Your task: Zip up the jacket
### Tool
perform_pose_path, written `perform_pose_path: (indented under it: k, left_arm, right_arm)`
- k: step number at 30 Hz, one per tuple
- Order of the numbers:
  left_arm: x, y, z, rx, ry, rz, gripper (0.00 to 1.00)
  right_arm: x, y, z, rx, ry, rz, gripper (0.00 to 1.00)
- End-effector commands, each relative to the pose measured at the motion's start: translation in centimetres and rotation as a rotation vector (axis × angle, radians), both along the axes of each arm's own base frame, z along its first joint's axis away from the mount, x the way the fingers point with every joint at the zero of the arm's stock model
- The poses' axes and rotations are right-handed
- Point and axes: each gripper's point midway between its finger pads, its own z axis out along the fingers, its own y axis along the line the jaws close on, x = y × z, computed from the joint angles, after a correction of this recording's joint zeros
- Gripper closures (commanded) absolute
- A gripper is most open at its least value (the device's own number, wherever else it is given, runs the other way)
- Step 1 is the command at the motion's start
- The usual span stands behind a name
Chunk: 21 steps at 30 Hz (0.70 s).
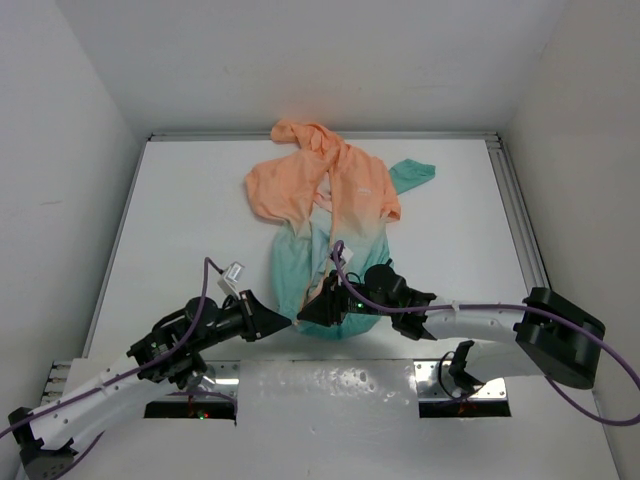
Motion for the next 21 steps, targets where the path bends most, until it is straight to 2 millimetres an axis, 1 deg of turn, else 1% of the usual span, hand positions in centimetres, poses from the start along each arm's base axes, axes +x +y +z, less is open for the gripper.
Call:
perform_pose_path:
  k: [1,4,5,9,10,11,15,20,21]
  left_arm:
    - [0.31,-0.39,1.58,-0.047,-0.041,0.002,1.00]
    - [0.35,-0.39,1.48,-0.056,-0.036,0.008,1.00]
    - [0.30,-0.38,1.45,-0.053,-0.034,0.007,1.00]
    - [0.40,-0.30,1.24,-0.054,-0.028,0.016,1.00]
    - [0.37,-0.36,1.13,-0.058,-0.026,0.014,1.00]
    - [0.36,-0.40,1.13,-0.058,-0.027,0.012,1.00]
    - [0.29,-0.45,0.81,-0.052,-0.016,0.010,1.00]
    - [0.19,-0.50,0.61,-0.048,-0.009,0.004,1.00]
    - [0.18,-0.65,0.67,-0.059,-0.009,0.000,0.96]
  right_arm:
    - [-0.12,0.43,2.02,0.068,-0.030,0.014,0.78]
    - [-0.17,0.29,2.07,0.074,-0.029,0.010,0.79]
    - [-0.12,0.23,2.07,0.073,-0.030,0.005,0.82]
    - [-0.06,0.11,1.99,0.074,-0.026,-0.001,0.86]
    - [-0.03,0.09,1.96,0.074,-0.024,-0.005,0.88]
    - [0.03,0.13,2.05,0.075,-0.026,-0.006,0.92]
    - [-0.01,0.10,1.83,0.071,-0.018,-0.009,1.00]
    - [0.40,0.14,2.11,0.077,-0.025,-0.030,1.00]
    - [0.36,0.14,2.12,0.078,-0.024,-0.031,1.00]
